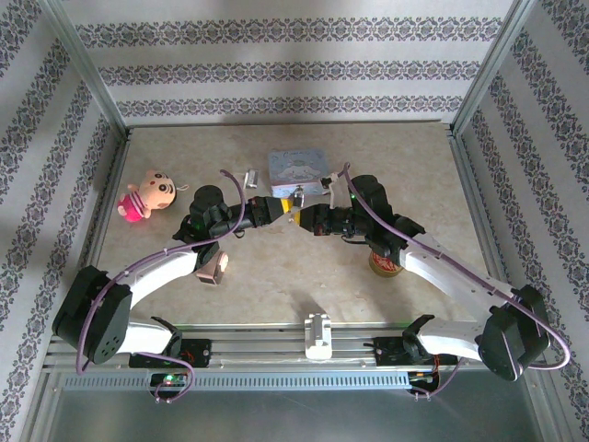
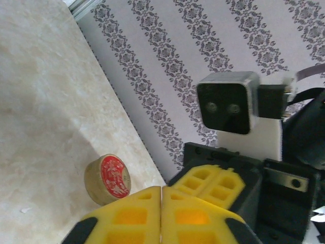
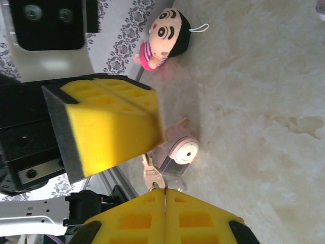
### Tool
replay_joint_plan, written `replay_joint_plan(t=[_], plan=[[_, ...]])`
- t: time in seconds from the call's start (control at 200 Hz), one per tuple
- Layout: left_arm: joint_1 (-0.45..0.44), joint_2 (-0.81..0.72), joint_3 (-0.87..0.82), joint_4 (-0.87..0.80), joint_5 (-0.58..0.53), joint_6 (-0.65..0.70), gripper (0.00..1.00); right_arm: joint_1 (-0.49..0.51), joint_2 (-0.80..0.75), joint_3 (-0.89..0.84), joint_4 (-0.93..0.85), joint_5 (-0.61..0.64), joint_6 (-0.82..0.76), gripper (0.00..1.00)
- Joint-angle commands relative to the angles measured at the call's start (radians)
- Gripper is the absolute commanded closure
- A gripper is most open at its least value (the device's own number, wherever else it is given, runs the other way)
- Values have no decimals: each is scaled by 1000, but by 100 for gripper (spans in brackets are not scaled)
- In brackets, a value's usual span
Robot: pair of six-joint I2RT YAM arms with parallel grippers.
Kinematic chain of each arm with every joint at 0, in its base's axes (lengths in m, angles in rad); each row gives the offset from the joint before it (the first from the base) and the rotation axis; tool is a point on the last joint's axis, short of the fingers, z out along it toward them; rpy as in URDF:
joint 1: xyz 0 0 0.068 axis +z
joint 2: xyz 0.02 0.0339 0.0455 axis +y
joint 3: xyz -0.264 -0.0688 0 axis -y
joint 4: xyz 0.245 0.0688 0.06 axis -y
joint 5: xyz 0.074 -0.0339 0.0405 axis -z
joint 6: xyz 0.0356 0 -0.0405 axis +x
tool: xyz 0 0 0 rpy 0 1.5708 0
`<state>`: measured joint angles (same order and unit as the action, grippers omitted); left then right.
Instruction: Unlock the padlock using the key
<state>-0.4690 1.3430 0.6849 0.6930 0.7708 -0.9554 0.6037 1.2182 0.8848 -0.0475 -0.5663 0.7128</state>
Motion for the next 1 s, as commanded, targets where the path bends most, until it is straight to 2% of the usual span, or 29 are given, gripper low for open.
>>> replay_joint_plan(t=[0.0,0.115,0.245,0.355,0.495,0.63,0.835,0.919,0.994], plan=[[12,8,4,36,6,2,100,-5,3,-5,38,-12,13,100],[11,-15,2,-22,-36,23,100,-7,1,2,5,13,4,100],[12,-89,18,-222,-168,91,100,7,-12,28,-102,135,-50,76],[11,-164,75,-505,-340,107,100,64,-17,64,-192,311,-126,66],[11,-186,227,-859,-463,150,100,135,-1,99,-195,465,-196,63],[12,-168,340,-1084,-554,170,100,188,48,149,-168,551,-253,59],[11,-104,484,-1328,-628,188,100,261,145,232,-112,609,-342,56],[11,-83,522,-1374,-631,196,100,300,180,261,-98,642,-392,49],[11,-79,533,-1387,-634,193,100,326,202,278,-85,660,-434,46]])
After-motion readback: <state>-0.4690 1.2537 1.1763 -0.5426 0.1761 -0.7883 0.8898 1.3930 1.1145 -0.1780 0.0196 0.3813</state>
